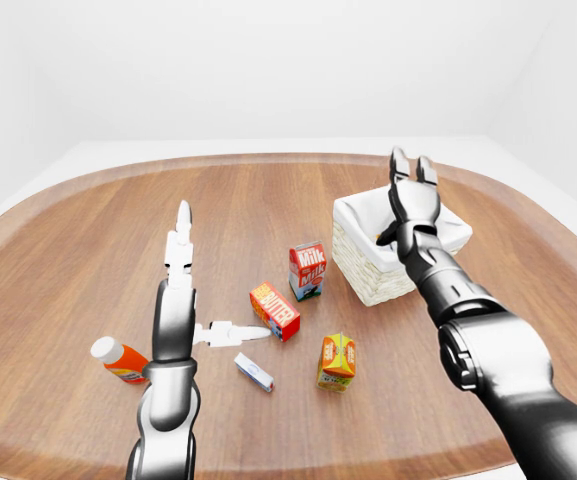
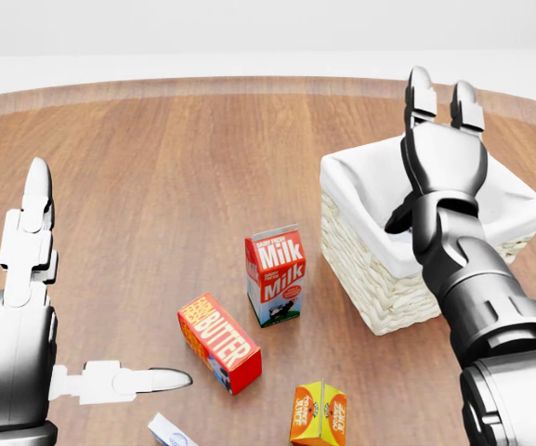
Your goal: Pick up the alphabet soup and the tomato sauce, and put them in the basket.
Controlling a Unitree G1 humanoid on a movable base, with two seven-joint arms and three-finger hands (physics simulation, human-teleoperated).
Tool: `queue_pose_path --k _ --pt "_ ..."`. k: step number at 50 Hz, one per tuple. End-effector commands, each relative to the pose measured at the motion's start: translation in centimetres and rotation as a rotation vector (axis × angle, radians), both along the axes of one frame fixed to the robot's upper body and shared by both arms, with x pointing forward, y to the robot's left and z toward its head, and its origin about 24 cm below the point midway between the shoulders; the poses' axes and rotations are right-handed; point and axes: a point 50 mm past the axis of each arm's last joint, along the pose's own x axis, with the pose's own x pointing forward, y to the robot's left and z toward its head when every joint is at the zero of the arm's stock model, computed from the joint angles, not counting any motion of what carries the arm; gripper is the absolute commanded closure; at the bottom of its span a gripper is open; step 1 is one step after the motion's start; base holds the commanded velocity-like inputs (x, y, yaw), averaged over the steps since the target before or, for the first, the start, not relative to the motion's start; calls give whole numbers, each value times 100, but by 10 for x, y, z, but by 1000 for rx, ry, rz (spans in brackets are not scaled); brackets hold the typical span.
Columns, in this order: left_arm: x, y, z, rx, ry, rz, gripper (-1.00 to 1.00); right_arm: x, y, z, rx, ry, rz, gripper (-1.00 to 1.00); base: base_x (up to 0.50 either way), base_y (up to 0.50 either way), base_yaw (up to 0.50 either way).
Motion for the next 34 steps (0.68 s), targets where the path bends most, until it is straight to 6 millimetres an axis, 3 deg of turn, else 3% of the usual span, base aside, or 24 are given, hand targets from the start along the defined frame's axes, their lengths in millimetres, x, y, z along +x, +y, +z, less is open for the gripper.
queue_pose_path --k 1,18,34 --pt "0 0 1 2 -3 2 -100 2 -2 9 -2 -25 -7 -100 0 0 0" --pt "0 0 1 2 -3 2 -100 8 -4 38 -14 -93 -13 -100 0 0 0" --pt "0 1 -1 -3 4 7 -100 13 -4 77 -35 -143 0 -100 0 0 0"
